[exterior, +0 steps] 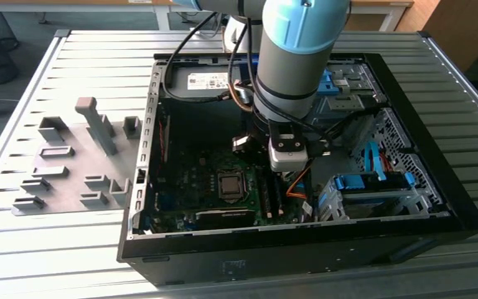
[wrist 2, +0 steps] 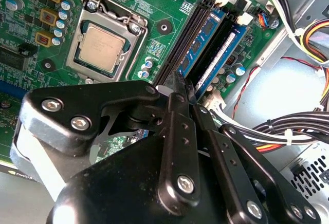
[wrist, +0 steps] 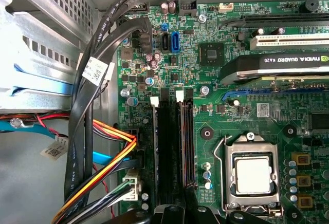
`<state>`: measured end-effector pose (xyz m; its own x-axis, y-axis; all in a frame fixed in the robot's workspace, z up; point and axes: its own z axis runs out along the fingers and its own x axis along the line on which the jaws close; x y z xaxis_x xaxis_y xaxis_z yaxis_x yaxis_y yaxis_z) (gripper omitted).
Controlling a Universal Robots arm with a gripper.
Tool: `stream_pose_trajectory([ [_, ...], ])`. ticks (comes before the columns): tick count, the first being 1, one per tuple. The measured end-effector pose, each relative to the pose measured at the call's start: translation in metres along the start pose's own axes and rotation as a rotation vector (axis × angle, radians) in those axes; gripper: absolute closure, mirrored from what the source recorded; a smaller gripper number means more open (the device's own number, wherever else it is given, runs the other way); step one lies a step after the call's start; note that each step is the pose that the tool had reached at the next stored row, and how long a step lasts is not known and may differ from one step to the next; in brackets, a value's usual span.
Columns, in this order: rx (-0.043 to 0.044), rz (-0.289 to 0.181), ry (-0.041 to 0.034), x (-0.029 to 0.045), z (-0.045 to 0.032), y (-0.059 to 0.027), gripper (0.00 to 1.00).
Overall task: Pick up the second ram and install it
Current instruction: 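Press down the second ram until it locks into place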
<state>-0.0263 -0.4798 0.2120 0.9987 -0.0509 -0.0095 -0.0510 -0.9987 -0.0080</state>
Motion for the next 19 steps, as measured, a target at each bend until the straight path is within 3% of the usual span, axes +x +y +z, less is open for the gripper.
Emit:
stream_pose_trajectory([
  [10, 0.0006, 0.000, 0.0002, 0.0000, 0.0002, -0.0001, 0.87],
  [11, 0.0006, 0.000, 0.0002, 0.0000, 0.0002, -0.0001, 0.81],
  [12, 0.0005, 0.000, 0.0002, 0.0000, -0.0005, -0.0001, 0.81],
  [17, 0.0002, 0.000, 0.0000, -0.0001, -0.0153, -0.0001, 0.81],
  [19, -0.0007, 0.000, 0.0000, -0.0001, -0.0173, -0.0002, 0.81],
])
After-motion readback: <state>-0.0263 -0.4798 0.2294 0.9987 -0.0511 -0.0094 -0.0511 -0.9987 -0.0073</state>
